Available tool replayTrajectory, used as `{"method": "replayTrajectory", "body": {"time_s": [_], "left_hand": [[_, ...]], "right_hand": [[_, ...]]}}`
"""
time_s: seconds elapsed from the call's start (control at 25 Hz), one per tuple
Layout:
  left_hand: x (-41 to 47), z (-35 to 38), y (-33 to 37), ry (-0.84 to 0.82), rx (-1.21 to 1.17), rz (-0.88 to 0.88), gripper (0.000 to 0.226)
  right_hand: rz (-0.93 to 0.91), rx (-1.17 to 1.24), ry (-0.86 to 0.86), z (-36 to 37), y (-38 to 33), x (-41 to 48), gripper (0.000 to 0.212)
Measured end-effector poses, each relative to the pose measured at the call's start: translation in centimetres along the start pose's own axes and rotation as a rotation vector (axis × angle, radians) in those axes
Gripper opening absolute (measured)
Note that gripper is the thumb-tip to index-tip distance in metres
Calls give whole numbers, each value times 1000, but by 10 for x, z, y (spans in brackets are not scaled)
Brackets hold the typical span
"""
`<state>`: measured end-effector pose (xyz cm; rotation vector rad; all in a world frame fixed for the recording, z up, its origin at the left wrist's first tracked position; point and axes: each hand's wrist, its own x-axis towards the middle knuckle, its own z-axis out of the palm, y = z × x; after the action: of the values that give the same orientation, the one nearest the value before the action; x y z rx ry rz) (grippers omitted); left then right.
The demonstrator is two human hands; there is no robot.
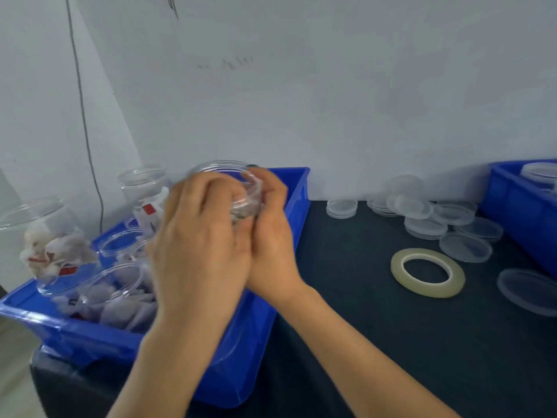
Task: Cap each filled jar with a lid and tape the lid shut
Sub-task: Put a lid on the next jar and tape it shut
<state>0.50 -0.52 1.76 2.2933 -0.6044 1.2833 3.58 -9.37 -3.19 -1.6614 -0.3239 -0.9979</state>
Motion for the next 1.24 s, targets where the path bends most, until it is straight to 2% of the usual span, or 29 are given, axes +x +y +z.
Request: {"method": "replayTrajectory", "body": {"time_s": [0.08, 0.16, 0.32, 0.44, 0.56, 0.68, 0.76, 0.8, 0.84, 0.92, 0.96, 1.04, 1.08, 1.16, 1.24], "left_hand": [[-6, 18, 30, -37, -89, 61, 32], [-17, 43, 55, -132, -203, 69, 32], [-55, 108, 82, -410, -369, 66, 25], [-70, 144, 80, -436, -469, 123, 29], [-67, 167, 76, -453, -687, 57, 60], [-65, 185, 74, -643, -1077, -208, 100], [-71, 198, 69, -703, -1125, -285, 104], [-74, 203, 69, -724, -1119, -290, 103], [-75, 206, 68, -743, -1111, -291, 103], [-77, 210, 66, -765, -1116, -306, 101], [-77, 211, 65, -770, -1125, -319, 99], [-76, 210, 65, -785, -1145, -350, 92], [-76, 210, 66, -796, -1154, -363, 88], [-76, 210, 66, -803, -1164, -379, 85], [-76, 210, 66, -802, -1171, -388, 86]], "right_hand": [[4, 4, 78, -40, 13, -9, 61], [43, -63, 98, -81, 31, -24, 70], [220, -205, -9, -148, 73, -61, 82], [310, -254, -43, -168, 93, -69, 81], [316, -305, -61, -170, 100, -67, 86], [346, -387, -264, -191, 89, -63, 107], [397, -602, -363, -225, 85, -58, 121], [455, -746, -295, -248, 85, -56, 120], [543, -879, -156, -273, 86, -56, 111], [752, -1116, 96, -316, 85, -59, 83], [882, -1186, 133, -330, 85, -63, 74], [1098, -1246, 57, -342, 91, -71, 72], [1145, -1285, -18, -343, 94, -74, 74], [1150, -1331, -171, -339, 97, -80, 79], [1102, -1280, -184, -333, 95, -78, 80]]}}
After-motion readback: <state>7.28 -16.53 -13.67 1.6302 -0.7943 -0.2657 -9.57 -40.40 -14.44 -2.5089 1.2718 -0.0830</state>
